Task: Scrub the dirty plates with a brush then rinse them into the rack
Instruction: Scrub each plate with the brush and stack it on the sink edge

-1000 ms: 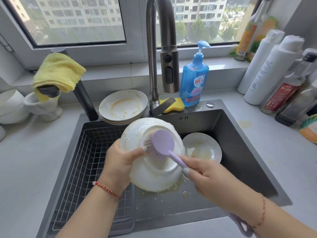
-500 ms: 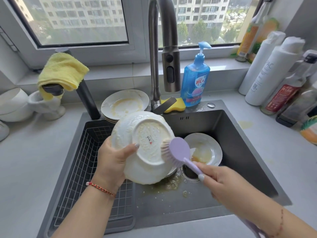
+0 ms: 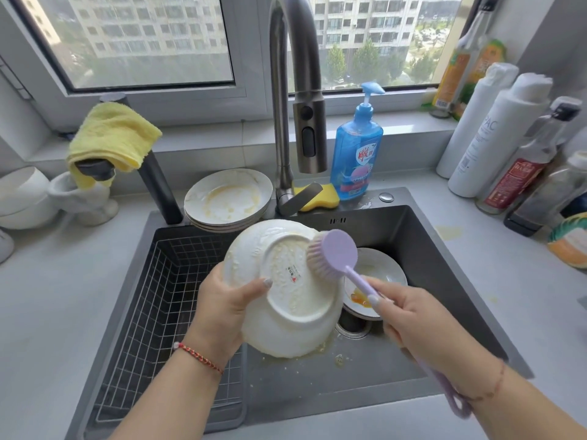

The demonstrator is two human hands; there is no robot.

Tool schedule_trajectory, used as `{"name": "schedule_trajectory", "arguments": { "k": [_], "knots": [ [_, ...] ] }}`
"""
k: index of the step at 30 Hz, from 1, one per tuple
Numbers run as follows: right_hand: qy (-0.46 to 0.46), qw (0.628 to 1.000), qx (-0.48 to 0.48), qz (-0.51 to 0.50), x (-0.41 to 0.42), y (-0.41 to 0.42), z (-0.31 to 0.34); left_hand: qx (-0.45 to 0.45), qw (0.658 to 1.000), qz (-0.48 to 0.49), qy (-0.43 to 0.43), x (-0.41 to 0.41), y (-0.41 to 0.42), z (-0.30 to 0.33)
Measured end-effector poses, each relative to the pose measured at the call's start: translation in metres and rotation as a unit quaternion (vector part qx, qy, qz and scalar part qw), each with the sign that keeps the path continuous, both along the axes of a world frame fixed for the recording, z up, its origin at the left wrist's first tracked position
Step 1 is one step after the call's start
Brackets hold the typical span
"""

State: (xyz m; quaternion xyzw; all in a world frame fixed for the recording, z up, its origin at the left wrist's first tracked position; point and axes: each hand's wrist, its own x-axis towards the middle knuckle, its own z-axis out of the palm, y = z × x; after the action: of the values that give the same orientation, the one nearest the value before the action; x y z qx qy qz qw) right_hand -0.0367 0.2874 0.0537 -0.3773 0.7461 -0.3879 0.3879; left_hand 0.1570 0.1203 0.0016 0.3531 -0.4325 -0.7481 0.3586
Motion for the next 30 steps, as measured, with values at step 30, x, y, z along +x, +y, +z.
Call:
{"name": "schedule_trajectory", "arguments": {
  "k": [30],
  "knots": [
    [-0.117,0.993,-0.025,-0.014,0.028,-0.019,0.011,-0.252,0.912,-0.051,-0.319,-0.026,0.003,0.016]
  ]
}}
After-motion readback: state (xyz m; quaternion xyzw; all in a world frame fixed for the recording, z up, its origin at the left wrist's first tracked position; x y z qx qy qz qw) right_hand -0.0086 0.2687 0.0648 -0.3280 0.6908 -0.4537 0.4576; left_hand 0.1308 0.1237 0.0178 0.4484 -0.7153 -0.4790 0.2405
